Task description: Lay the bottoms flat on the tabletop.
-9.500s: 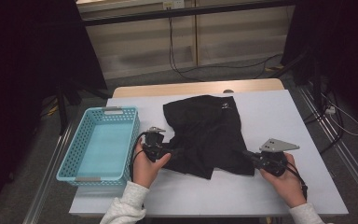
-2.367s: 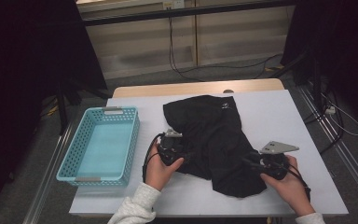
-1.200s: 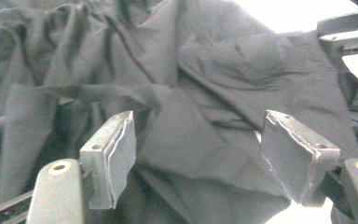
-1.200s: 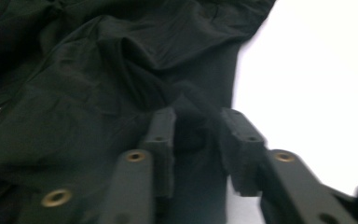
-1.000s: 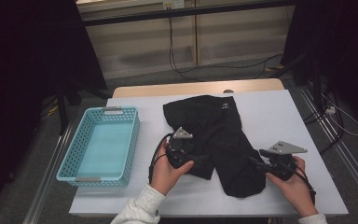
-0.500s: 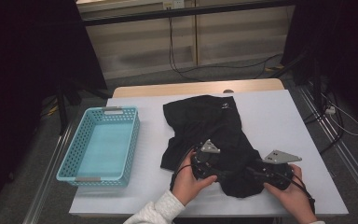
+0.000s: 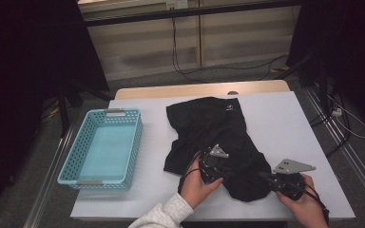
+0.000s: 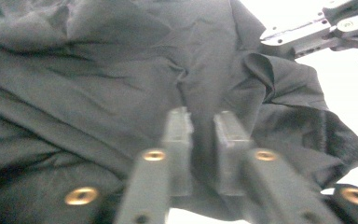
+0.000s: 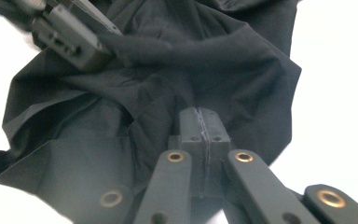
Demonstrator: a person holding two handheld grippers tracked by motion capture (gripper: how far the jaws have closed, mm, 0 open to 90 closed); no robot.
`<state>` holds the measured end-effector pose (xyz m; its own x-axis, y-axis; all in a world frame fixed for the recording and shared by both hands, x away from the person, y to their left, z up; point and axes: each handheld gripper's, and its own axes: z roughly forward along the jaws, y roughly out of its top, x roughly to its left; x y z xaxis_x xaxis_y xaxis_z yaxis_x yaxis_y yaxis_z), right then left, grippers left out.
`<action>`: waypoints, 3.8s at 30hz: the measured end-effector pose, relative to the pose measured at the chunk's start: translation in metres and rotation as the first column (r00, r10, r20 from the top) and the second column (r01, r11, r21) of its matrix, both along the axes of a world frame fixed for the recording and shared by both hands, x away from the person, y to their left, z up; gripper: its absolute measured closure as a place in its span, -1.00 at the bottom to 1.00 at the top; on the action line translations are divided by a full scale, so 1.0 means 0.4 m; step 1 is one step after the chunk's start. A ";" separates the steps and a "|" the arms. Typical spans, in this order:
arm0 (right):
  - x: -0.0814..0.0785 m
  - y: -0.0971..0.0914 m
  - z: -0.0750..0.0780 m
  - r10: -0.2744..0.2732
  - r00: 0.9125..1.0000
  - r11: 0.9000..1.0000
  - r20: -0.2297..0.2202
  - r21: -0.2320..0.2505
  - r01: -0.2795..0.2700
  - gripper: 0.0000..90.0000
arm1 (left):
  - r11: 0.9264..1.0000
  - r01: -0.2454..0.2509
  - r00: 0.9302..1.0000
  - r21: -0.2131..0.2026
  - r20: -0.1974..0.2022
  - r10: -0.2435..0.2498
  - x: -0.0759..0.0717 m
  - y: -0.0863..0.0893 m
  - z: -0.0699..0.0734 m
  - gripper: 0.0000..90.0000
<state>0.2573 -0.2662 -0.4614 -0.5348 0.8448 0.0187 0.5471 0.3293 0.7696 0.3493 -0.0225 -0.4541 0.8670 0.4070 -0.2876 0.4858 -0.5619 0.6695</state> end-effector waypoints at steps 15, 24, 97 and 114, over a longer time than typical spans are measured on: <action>-0.043 -0.025 0.021 0.012 1.000 1.000 0.017 0.029 -0.012 1.00 | 0.997 -0.070 0.997 -0.019 -0.028 0.070 0.019 0.100 0.018 0.92; -0.038 -0.020 0.033 -0.005 0.999 0.999 0.041 0.037 0.003 0.79 | 0.998 -0.060 0.997 -0.012 -0.041 0.060 0.021 0.093 0.006 0.92; -0.036 0.062 0.039 0.204 0.976 0.977 -0.074 0.083 -0.198 0.42 | 0.998 -0.053 0.999 -0.022 0.003 0.053 -0.001 0.105 0.017 -0.11; 0.051 -0.006 -0.007 -0.101 0.993 0.995 -0.057 0.009 0.102 1.00 | 0.995 -0.097 0.994 -0.016 0.054 0.098 0.022 0.126 0.026 -0.31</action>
<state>0.2777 -0.2685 -0.4640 -0.4440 0.8942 0.0567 0.6198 0.2608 0.7402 0.3581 0.0280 -0.4437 0.8380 0.4869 -0.2464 0.5001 -0.5044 0.7039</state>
